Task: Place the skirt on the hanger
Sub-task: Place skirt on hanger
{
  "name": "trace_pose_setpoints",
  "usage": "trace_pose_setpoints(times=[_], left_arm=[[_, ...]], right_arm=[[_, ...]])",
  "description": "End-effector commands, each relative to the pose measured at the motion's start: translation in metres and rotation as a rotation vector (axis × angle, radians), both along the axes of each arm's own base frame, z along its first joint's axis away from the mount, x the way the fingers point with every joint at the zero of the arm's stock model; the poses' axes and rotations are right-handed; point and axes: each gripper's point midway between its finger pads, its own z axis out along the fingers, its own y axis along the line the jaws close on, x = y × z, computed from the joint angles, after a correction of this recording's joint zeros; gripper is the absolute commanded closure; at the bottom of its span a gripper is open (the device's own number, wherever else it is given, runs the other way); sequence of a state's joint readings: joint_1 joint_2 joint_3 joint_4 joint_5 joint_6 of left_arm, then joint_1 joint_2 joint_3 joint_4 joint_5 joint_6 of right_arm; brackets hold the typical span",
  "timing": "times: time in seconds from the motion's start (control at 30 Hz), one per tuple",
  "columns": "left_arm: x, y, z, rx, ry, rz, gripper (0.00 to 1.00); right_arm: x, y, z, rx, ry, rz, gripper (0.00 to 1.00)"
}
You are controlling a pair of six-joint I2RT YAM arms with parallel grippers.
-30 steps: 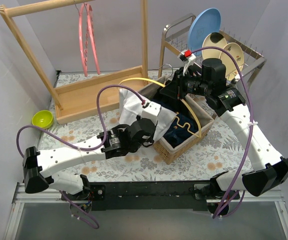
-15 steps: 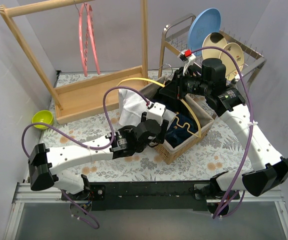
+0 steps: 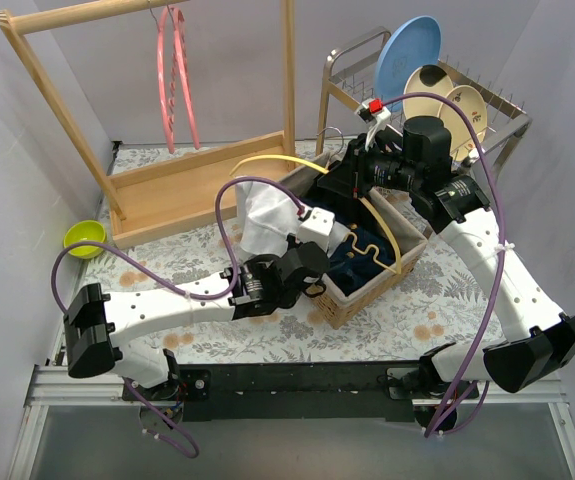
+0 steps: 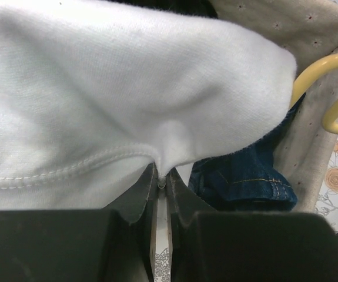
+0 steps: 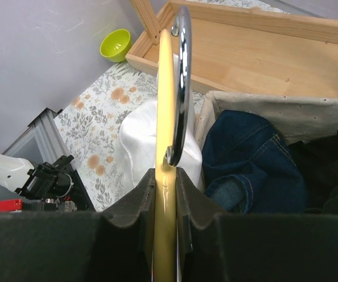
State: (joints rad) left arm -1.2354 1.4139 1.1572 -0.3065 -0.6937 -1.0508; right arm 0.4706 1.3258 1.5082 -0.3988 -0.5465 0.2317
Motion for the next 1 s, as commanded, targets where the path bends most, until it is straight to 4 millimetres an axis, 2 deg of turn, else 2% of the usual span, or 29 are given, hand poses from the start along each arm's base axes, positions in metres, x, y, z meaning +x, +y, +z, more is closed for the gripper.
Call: trace_pose_setpoints(times=[0.0,0.03,0.13,0.17,0.23,0.33,0.5,0.57,0.6,0.63,0.7,0.77,0.8,0.87,0.93,0.97], left_arm=[[-0.013,-0.010,0.039,-0.114,-0.005,-0.092,1.00],[-0.022,-0.017,0.045,-0.145,0.009,-0.150,1.00],[-0.040,-0.021,0.079,-0.263,0.008,-0.258,1.00],[-0.046,-0.016,0.097,-0.312,-0.006,-0.280,1.00],[-0.054,-0.015,0.116,-0.369,-0.011,-0.320,1.00],[-0.060,-0.011,0.131,-0.407,-0.018,-0.346,1.00],[-0.080,-0.026,0.122,-0.404,0.044,-0.468,1.00],[-0.087,-0.038,0.111,-0.385,0.085,-0.523,1.00],[-0.098,-0.045,0.106,-0.380,0.115,-0.588,1.00],[-0.101,-0.052,0.095,-0.359,0.140,-0.609,1.00],[-0.117,-0.062,0.086,-0.349,0.195,-0.703,1.00],[-0.125,-0.067,0.072,-0.324,0.241,-0.746,0.98],[-0.129,-0.068,0.068,-0.318,0.260,-0.761,0.89],[-0.132,-0.064,0.062,-0.305,0.280,-0.759,0.79],[-0.121,-0.052,0.054,-0.288,0.273,-0.676,0.63],[-0.120,-0.042,0.064,-0.309,0.245,-0.659,0.61]], right_arm=[[0.003,-0.002,0.034,0.059,-0.134,-0.006,0.99],[0.005,-0.002,0.033,0.053,-0.140,-0.009,0.99],[0.008,-0.003,0.033,0.045,-0.149,-0.018,0.99],[0.009,-0.002,0.033,0.044,-0.151,-0.014,0.99],[0.009,0.000,0.030,0.045,-0.146,-0.001,0.99],[0.008,0.003,0.029,0.052,-0.140,0.018,0.99],[0.008,0.005,0.038,0.073,-0.155,0.021,0.99],[0.009,0.006,0.042,0.081,-0.158,0.022,0.99],[0.012,0.007,0.042,0.083,-0.158,0.020,0.99],[0.012,0.007,0.043,0.083,-0.160,0.020,0.99],[0.014,0.008,0.044,0.085,-0.160,0.020,0.99],[0.016,0.007,0.045,0.079,-0.173,0.011,0.99],[0.014,0.005,0.048,0.077,-0.184,0.007,0.99],[0.014,0.001,0.056,0.073,-0.220,-0.005,0.99],[0.009,-0.004,0.066,0.071,-0.254,-0.007,0.99],[0.007,-0.006,0.075,0.064,-0.299,-0.005,0.99]])
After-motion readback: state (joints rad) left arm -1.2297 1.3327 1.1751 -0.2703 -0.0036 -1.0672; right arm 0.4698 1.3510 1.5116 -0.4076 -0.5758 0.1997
